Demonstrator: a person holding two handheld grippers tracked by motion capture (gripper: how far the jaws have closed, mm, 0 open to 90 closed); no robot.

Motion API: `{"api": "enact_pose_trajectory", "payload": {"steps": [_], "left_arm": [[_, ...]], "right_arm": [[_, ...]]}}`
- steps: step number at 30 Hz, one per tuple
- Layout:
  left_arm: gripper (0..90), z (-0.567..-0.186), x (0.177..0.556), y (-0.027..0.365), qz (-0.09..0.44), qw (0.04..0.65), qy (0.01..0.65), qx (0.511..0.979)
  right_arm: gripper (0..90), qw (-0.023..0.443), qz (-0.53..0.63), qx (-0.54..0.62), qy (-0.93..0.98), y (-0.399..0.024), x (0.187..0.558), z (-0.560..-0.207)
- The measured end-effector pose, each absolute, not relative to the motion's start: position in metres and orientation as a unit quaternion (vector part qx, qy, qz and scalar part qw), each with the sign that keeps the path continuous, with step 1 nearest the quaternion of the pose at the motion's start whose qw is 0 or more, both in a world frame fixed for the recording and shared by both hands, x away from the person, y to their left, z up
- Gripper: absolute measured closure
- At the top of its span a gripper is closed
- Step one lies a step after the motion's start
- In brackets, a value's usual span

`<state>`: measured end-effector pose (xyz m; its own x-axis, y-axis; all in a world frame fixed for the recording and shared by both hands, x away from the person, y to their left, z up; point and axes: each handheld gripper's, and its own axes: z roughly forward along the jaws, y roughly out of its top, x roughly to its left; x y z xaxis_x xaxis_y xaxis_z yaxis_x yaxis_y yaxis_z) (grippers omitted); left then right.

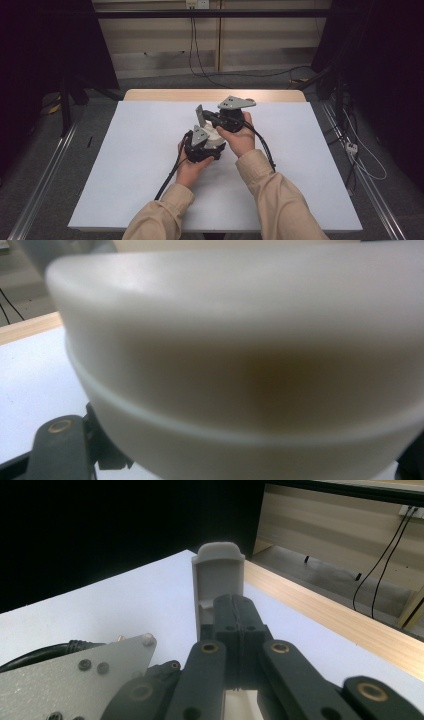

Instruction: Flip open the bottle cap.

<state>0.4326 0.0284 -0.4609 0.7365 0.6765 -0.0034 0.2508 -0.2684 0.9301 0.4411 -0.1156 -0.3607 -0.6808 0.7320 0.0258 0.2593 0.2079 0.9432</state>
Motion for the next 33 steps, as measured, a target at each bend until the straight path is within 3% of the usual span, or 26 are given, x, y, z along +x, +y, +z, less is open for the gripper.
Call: {"api": "enact_pose_trajectory", "payload": {"steps": [33], "left_arm": [[18.8,-0.461,0.434,0.029,0.205,0.522,0.297,0.773]], "right_arm": [[90.0,0.208,0.530,0.326,0.755,-0.109,0.453,-0.368]]}}
